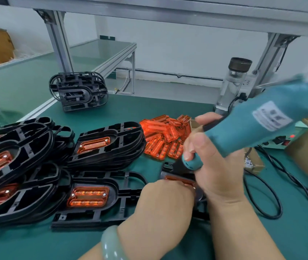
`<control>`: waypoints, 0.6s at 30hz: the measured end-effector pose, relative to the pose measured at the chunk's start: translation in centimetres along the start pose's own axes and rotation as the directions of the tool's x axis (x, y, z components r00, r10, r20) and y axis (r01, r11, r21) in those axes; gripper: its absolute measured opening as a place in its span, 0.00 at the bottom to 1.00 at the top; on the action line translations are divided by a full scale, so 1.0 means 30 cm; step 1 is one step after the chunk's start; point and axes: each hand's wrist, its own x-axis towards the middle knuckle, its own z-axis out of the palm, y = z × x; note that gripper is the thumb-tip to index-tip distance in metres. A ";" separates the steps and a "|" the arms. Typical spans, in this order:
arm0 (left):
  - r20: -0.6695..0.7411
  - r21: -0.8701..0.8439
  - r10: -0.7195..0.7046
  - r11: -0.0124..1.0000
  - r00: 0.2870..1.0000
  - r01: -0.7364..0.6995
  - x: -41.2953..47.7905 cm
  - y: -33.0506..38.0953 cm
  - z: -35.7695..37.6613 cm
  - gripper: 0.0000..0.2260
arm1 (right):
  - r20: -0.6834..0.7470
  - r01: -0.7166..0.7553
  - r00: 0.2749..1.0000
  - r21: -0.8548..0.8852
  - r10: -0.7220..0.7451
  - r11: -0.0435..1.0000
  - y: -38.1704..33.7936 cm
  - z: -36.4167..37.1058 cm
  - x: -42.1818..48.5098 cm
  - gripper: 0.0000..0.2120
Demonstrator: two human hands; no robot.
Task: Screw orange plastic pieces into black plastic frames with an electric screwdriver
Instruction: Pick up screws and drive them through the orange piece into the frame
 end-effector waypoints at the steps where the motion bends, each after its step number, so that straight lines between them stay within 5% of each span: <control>1: 0.012 -0.007 -0.011 1.000 1.000 0.011 0.001 -0.009 0.013 0.09 | -0.024 0.028 0.999 0.009 -0.027 1.000 -0.006 -0.007 0.006 0.12; 7: -0.029 -0.110 0.054 0.992 0.998 -0.057 0.004 -0.022 0.021 0.12 | -0.408 0.008 0.911 0.149 0.054 0.989 -0.028 -0.090 0.048 0.04; 14: -0.065 -0.278 0.022 0.960 0.998 -0.039 0.078 -0.031 -0.012 0.16 | -0.623 0.078 0.763 0.350 0.170 0.933 -0.046 -0.194 0.075 0.04; 18: 0.152 -0.256 0.201 0.954 0.968 -0.158 0.154 -0.033 -0.009 0.36 | -0.674 0.098 0.708 0.389 0.211 0.916 -0.063 -0.218 0.080 0.07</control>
